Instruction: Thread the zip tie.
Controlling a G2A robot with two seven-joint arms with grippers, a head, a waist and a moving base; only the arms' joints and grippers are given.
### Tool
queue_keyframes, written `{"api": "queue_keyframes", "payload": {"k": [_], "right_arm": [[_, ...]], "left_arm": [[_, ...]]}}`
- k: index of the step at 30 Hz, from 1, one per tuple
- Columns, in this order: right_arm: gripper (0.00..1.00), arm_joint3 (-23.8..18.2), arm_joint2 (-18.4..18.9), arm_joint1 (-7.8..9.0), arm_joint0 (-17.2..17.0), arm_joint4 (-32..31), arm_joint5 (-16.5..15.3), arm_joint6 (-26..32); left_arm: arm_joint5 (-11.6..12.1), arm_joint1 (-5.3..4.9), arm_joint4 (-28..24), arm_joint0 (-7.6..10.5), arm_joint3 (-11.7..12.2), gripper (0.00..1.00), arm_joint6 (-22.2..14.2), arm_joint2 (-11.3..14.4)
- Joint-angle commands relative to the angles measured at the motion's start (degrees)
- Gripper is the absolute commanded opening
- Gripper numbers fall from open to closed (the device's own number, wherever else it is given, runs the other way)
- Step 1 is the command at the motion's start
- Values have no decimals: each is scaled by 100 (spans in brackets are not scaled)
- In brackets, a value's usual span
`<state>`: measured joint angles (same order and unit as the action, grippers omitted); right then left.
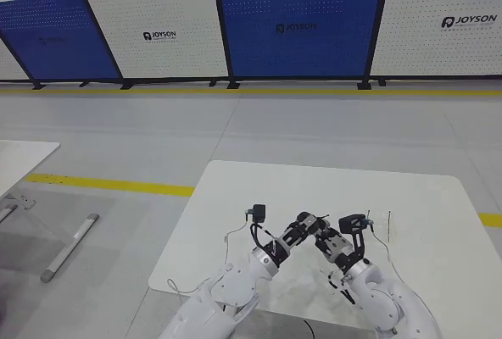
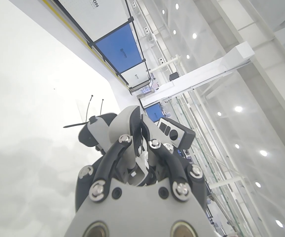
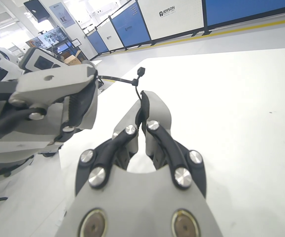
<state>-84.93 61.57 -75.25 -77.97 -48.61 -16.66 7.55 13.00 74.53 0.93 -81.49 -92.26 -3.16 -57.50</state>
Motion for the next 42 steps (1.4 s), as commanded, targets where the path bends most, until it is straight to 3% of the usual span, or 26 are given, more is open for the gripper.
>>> {"api": "queue_keyframes", "payload": {"k": [1,23,30,33,38,39,40,42], "right_arm": [[0,29,-17,-4,19,-23,17,7],[0,145,-106,-20,69,-155,55,-5],[0,150,-110,-16,59,-204,35,8],[0,149,-112,-15,54,-209,22,0],[0,139,-80,-15,13,-28,-32,0],[22,133,-65,-13,7,14,-37,20],[98,118,-41,-10,-4,45,-14,32],[100,85,-11,-6,-32,81,4,13]], "left_arm": [[38,-4,10,-24,-31,0,-9,-5],[313,-39,28,-188,-191,0,-25,-93],[500,-54,69,-258,-253,0,-49,-112],[527,-56,92,-262,-220,0,-53,-106],[388,-32,72,-122,-18,0,10,-67],[367,-27,66,-93,25,0,35,-62],[334,-19,70,-54,82,0,77,-54],[305,-7,65,-3,150,0,135,-38]]}}
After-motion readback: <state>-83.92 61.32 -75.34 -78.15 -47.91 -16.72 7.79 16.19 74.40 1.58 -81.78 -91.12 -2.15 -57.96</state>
